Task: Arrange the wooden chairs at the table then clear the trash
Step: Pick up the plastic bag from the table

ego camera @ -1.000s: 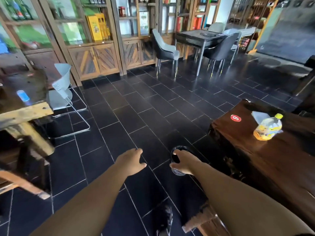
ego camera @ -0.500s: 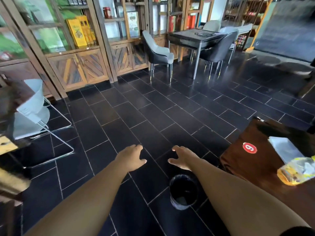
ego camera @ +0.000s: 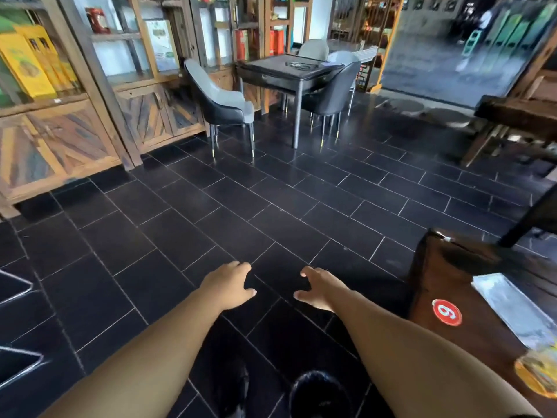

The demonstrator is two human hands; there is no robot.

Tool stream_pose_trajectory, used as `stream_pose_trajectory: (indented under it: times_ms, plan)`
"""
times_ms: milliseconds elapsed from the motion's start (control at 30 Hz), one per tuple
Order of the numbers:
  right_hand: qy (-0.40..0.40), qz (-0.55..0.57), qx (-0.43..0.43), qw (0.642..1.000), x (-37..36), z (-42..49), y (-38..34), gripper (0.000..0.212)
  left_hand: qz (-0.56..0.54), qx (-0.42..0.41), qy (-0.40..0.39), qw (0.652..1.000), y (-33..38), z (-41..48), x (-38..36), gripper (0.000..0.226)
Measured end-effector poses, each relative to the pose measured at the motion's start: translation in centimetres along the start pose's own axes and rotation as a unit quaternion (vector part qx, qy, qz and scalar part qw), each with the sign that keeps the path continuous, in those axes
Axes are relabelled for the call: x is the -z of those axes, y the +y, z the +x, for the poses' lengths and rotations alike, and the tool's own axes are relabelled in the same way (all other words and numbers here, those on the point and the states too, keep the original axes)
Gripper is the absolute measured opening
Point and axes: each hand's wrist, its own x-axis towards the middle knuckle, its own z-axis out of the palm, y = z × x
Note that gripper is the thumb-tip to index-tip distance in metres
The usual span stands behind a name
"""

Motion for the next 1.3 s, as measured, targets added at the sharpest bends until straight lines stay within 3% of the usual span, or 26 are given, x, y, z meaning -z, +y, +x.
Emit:
stream_pose_trajectory:
  times_ms: [267,500,967,1133,1300]
  plan:
    - [0.039,0.013,-0.128,0.991,6.5,12.3,0.1,0.066,0.023,-0.094,-0.033,0.995,-3.3,18.6,6.8,0.053]
    - [0.093,0.078,-0.214,0.969,11.2,16.5,3.7,0.067,0.051,-0.193,-0.06,0.978,2.0,30.5,10.2,0.05]
    - [0.169,0.173,-0.345,0.907,20.8,22.4,22.6,0.064,0.153,-0.344,-0.133,0.917,24.2,50.3,11.5,0.06]
    - [0.198,0.216,-0.405,0.867,23.2,20.7,29.3,0.061,0.185,-0.414,-0.135,0.881,34.6,54.8,10.2,0.055]
    - [0.243,0.269,-0.474,0.803,23.6,15.6,33.6,0.052,0.228,-0.501,-0.159,0.82,45.4,55.8,7.2,0.054]
